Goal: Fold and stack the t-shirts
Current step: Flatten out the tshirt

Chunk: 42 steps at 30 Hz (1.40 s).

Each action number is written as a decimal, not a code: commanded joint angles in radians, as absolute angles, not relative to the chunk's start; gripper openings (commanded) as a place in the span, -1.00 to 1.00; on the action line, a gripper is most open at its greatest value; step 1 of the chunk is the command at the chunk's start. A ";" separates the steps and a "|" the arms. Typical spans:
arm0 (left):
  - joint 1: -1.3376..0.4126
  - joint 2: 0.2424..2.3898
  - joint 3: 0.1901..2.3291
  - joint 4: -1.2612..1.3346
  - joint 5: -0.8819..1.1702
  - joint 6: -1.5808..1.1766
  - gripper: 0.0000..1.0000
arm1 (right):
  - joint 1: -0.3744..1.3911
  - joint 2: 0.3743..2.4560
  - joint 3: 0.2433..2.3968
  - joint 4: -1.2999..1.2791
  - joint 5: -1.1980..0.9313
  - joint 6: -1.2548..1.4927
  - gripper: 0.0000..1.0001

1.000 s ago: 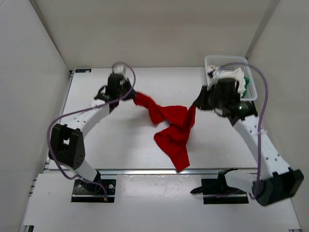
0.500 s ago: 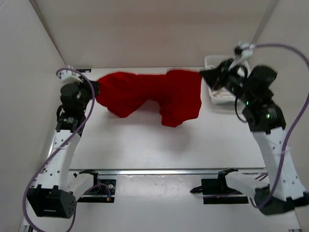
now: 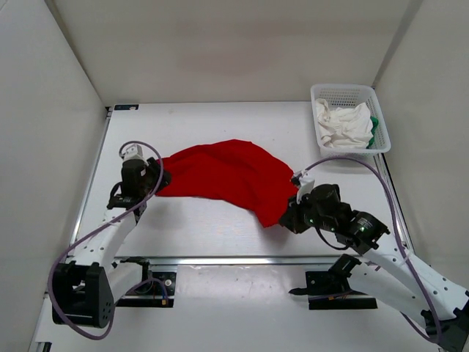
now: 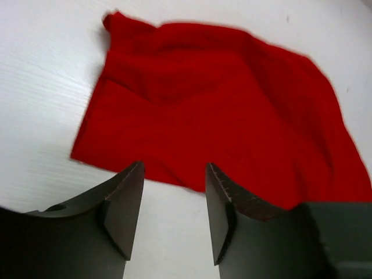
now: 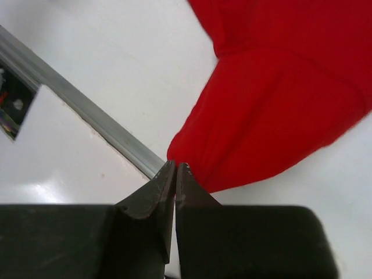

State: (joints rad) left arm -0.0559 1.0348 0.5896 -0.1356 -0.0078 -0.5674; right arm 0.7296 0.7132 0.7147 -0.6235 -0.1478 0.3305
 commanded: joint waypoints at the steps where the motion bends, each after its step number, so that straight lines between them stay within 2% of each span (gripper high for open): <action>1: -0.107 1.051 0.543 -0.103 -0.031 -0.587 0.16 | 0.758 0.649 0.637 -0.683 -0.054 0.422 -1.00; 4: -0.066 1.107 0.519 -0.075 0.000 -0.615 0.40 | 0.713 0.601 0.598 -0.675 -0.054 0.442 -1.00; 6: -0.048 1.161 0.546 -0.058 0.012 -0.621 0.45 | 0.690 0.615 0.598 -0.670 -0.072 0.425 -1.00; 7: -0.061 1.175 0.580 -0.060 -0.020 -0.612 0.44 | 0.672 0.626 0.601 -0.666 -0.086 0.420 -0.99; 9: -0.103 1.242 0.641 -0.074 -0.129 -0.589 0.21 | 0.631 0.643 0.592 -0.649 -0.120 0.402 -1.00; 10: -0.110 1.258 0.673 -0.074 -0.162 -0.577 0.18 | 0.618 0.652 0.591 -0.646 -0.150 0.394 -1.00; 12: -0.109 1.353 0.716 -0.080 -0.176 -0.572 0.04 | 0.585 0.652 0.578 -0.623 -0.182 0.390 -1.00; 16: -0.107 1.501 0.804 -0.093 -0.235 -0.549 -0.11 | 0.571 0.643 0.568 -0.572 -0.221 0.385 -1.00; 21: -0.094 1.597 0.870 -0.126 -0.261 -0.523 -0.35 | 0.604 0.664 0.551 -0.535 -0.206 0.394 -1.00; 23: -0.091 1.595 0.867 -0.115 -0.262 -0.522 -0.33 | 0.603 0.673 0.548 -0.534 -0.210 0.397 -1.00; 26: -0.094 1.620 0.896 -0.130 -0.279 -0.520 -0.15 | 0.581 0.684 0.545 -0.514 -0.242 0.390 -1.00; 34: -0.064 1.721 1.006 -0.233 -0.236 -0.525 -0.12 | 0.572 0.664 0.543 -0.508 -0.261 0.388 -1.00; 42: -0.038 1.732 1.014 -0.275 -0.224 -0.522 -0.26 | 0.557 0.647 0.572 -0.515 -0.258 0.364 -0.99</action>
